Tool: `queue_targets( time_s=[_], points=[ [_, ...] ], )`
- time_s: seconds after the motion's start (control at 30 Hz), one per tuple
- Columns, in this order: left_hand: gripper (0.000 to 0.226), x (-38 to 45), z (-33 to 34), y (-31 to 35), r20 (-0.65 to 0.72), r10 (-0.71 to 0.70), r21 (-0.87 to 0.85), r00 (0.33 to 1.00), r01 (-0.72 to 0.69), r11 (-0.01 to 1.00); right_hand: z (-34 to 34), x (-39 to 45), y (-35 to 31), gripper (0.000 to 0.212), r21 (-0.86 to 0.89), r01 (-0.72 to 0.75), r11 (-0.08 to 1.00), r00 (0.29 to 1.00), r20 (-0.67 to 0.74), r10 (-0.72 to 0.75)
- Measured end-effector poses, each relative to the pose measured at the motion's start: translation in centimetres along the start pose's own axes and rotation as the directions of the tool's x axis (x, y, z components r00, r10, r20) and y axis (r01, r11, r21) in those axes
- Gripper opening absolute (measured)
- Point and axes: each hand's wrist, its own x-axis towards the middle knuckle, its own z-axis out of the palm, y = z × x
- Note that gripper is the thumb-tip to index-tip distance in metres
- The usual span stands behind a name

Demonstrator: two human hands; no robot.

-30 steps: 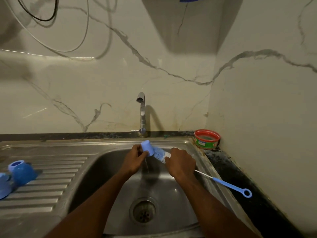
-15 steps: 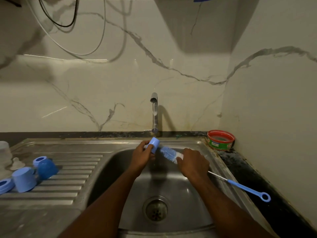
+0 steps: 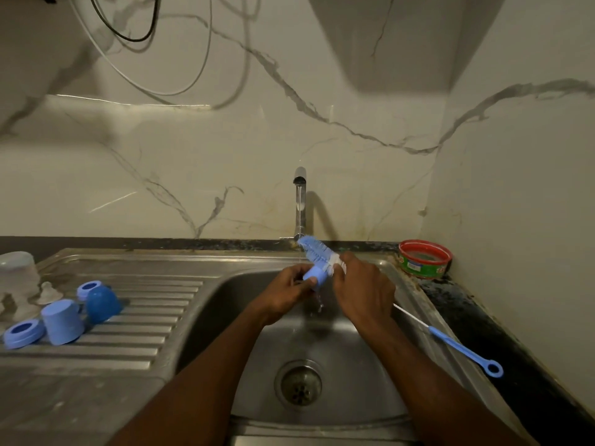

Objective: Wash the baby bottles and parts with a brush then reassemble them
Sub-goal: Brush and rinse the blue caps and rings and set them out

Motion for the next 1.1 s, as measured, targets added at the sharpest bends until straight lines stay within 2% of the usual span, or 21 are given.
queue_targets(
  time_s=[0.03, 0.13, 0.2, 0.27, 0.37, 0.43, 0.53, 0.6, 0.73, 0.77, 0.93, 1.0, 1.1],
  points=[
    [0.038, 0.0, 0.0, 0.0, -0.003, 0.015, 0.018, 1.000, -0.015, 1.000, -0.1, 0.0, -0.2, 0.034, 0.002, 0.007, 1.000, 1.000, 0.001, -0.007],
    [0.039, 0.6, -0.8, 0.0, -0.195, -0.001, -0.004, 0.981, 0.000, 1.000, -0.2, -0.3, -0.2, 0.034, -0.003, 0.010, 1.000, 1.000, -0.013, -0.010],
    [0.034, 0.8, -1.6, 0.1, -0.266, -0.021, -0.032, 0.964, 0.013, 0.999, -0.2, -0.7, -0.1, 0.032, -0.020, 0.018, 1.000, 1.000, -0.014, -0.018],
    [0.028, 0.4, -1.6, 0.1, -0.195, -0.029, -0.067, 0.980, 0.017, 0.998, -0.2, -0.7, -0.2, 0.030, -0.022, 0.016, 1.000, 1.000, -0.017, -0.016],
    [0.033, -0.3, -0.5, 0.5, 0.002, -0.038, -0.082, 0.999, 0.038, 0.996, -0.4, -0.2, -0.3, 0.032, -0.008, -0.010, 1.000, 1.000, -0.027, 0.010],
    [0.035, -0.2, -0.1, 0.7, 0.002, -0.036, -0.030, 0.999, 0.036, 0.999, -0.6, -0.1, -0.2, 0.033, -0.021, -0.021, 1.000, 0.999, -0.031, 0.020],
    [0.030, 0.0, -0.8, 0.9, -0.165, -0.020, -0.018, 0.986, 0.017, 1.000, -0.6, -0.4, 0.1, 0.034, -0.020, -0.003, 1.000, 1.000, -0.001, 0.003],
    [0.032, -0.1, -1.4, 0.9, -0.198, -0.027, -0.058, 0.980, 0.016, 0.998, -0.5, -0.6, -0.1, 0.034, -0.025, 0.011, 1.000, 1.000, 0.025, -0.011],
    [0.034, -0.5, -0.6, 0.8, 0.045, -0.041, -0.045, 0.998, 0.043, 0.998, -0.5, -0.1, -0.5, 0.035, 0.006, -0.007, 1.000, 1.000, 0.008, 0.007],
    [0.036, -0.4, -0.4, 0.8, 0.054, -0.031, -0.034, 0.998, 0.032, 0.999, -0.6, -0.1, -0.4, 0.035, 0.000, -0.014, 1.000, 1.000, -0.003, 0.014],
    [0.026, 0.1, -1.2, 0.5, -0.230, -0.028, -0.038, 0.973, 0.020, 0.999, -0.6, -0.6, 0.2, 0.034, -0.019, 0.012, 1.000, 1.000, 0.026, -0.011],
    [0.025, 0.1, -1.6, 0.0, -0.247, -0.022, 0.034, 0.969, 0.031, 0.999, -0.2, -0.6, 0.0, 0.032, -0.033, 0.033, 0.999, 0.998, 0.050, -0.031],
    [0.037, -0.1, -0.8, -0.1, -0.190, 0.058, 0.168, 0.980, -0.026, 0.986, -0.2, 0.0, -0.2, 0.030, -0.045, -0.011, 0.999, 0.999, 0.050, 0.014]
  ],
)
